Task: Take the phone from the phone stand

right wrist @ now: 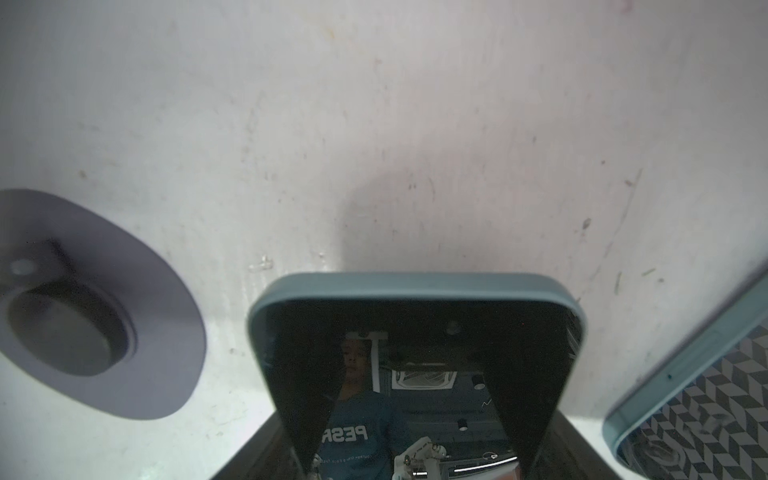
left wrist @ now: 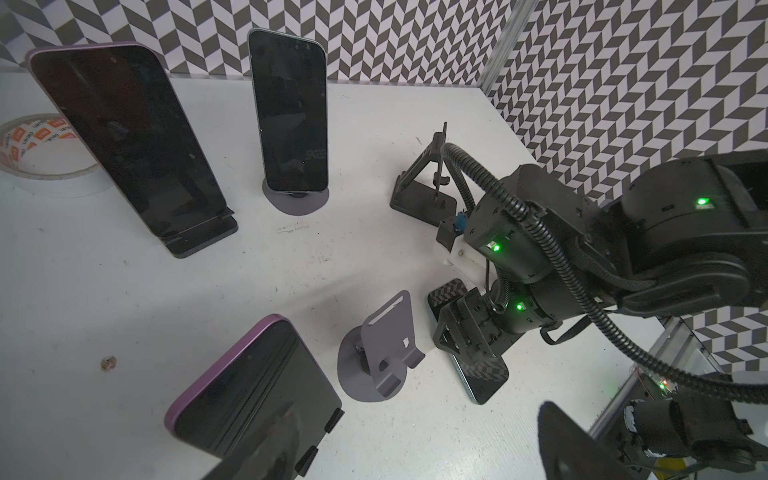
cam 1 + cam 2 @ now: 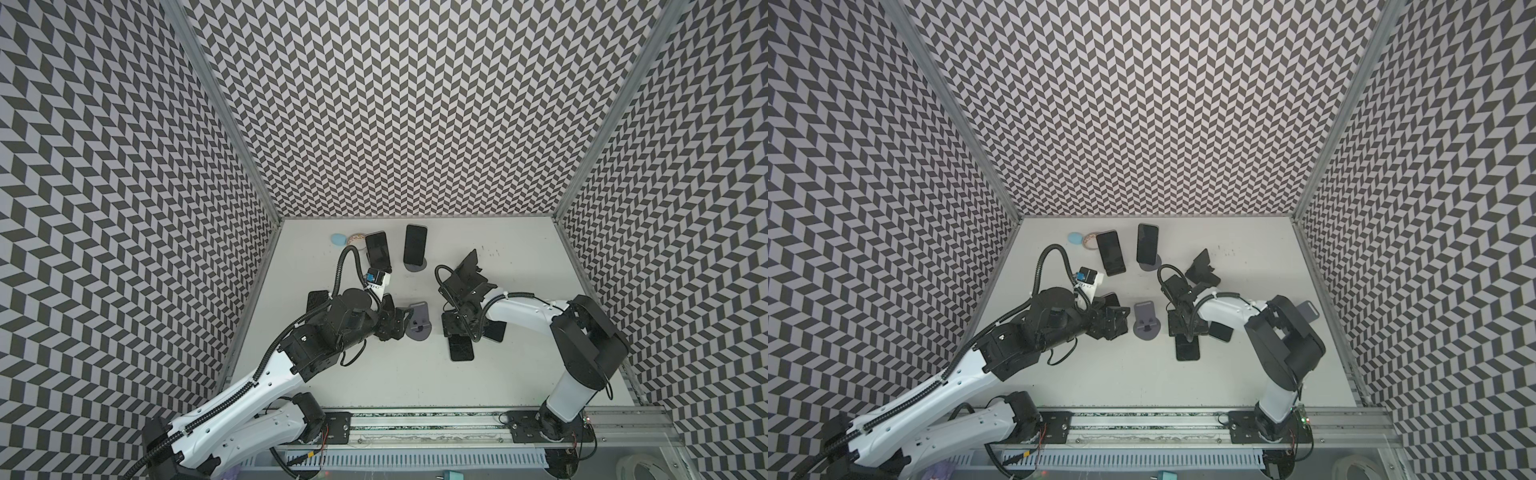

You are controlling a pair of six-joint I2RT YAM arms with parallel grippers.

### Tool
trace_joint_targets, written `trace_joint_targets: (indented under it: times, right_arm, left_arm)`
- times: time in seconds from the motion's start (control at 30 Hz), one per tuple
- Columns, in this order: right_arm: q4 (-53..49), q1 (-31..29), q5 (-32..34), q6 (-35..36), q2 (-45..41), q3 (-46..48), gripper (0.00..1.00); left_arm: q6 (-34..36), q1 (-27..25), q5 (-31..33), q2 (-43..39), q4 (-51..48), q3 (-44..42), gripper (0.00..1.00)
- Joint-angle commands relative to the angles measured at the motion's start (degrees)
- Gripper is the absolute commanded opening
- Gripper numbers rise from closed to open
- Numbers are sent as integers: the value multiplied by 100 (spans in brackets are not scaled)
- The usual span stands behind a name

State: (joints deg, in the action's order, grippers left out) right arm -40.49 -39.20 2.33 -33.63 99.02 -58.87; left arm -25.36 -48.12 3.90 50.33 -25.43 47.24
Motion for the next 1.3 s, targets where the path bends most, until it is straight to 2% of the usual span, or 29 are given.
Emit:
trace_joint_targets:
  times: [0.0, 0.4, 1.27]
  right_arm:
    - [265, 12, 291, 18, 227, 233, 65]
    - [463, -85, 255, -36, 346, 351, 72]
    - [387, -132, 163, -189, 265, 158, 80]
  left_arm:
    - [-125, 39, 214, -107, -100, -57, 90]
    - [-166, 66, 357, -215, -212, -118, 90]
    - [-80, 179, 357, -402, -372, -94, 90]
